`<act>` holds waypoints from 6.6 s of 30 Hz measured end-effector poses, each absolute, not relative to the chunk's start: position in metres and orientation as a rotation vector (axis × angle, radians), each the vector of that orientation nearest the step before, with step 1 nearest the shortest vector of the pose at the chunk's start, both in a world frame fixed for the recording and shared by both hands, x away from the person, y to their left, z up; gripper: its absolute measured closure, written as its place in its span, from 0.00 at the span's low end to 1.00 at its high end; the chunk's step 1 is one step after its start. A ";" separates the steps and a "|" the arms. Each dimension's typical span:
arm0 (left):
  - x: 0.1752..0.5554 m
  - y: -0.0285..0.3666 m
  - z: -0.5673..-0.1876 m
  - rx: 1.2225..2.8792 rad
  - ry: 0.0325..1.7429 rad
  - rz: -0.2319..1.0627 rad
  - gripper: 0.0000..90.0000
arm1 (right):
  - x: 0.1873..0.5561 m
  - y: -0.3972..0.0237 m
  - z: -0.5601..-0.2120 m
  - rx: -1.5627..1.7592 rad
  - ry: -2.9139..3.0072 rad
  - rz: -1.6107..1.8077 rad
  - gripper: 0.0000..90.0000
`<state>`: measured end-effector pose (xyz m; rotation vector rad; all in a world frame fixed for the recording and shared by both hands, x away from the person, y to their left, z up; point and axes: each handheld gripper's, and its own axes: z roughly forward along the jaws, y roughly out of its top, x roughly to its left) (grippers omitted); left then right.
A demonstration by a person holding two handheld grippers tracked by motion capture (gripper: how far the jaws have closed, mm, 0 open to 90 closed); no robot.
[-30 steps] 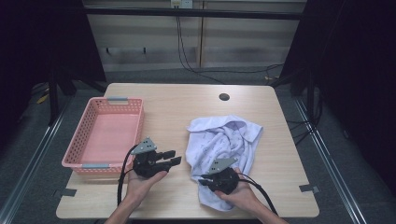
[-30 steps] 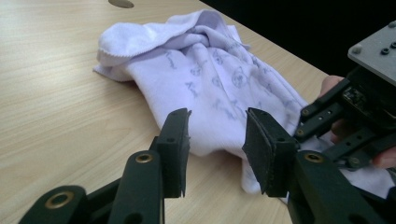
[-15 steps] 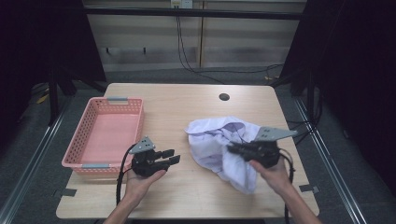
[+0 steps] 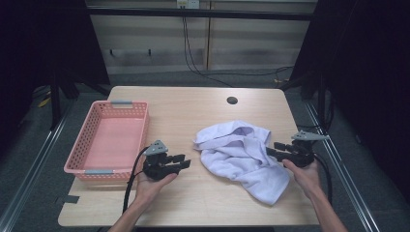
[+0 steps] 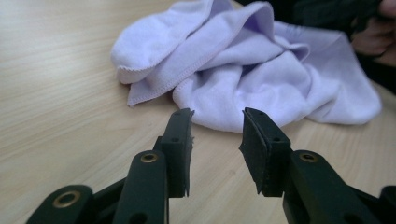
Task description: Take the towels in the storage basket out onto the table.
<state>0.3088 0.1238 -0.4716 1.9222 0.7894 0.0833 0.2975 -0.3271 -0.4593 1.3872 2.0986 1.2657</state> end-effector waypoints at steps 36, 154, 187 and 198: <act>0.251 0.121 -0.463 2.072 0.603 0.015 0.99 | 0.277 -0.310 -0.440 1.266 2.162 1.441 0.94; 0.239 0.102 -0.498 2.225 0.558 -0.112 0.97 | 0.206 -0.284 -0.490 1.314 2.477 0.997 0.90; 0.259 0.094 -0.488 2.128 0.599 -0.109 0.80 | 0.238 -0.296 -0.454 1.155 2.288 1.267 0.98; 0.227 0.073 -0.497 2.295 0.413 -0.065 0.94 | 0.273 -0.353 -0.441 1.339 2.013 1.273 0.99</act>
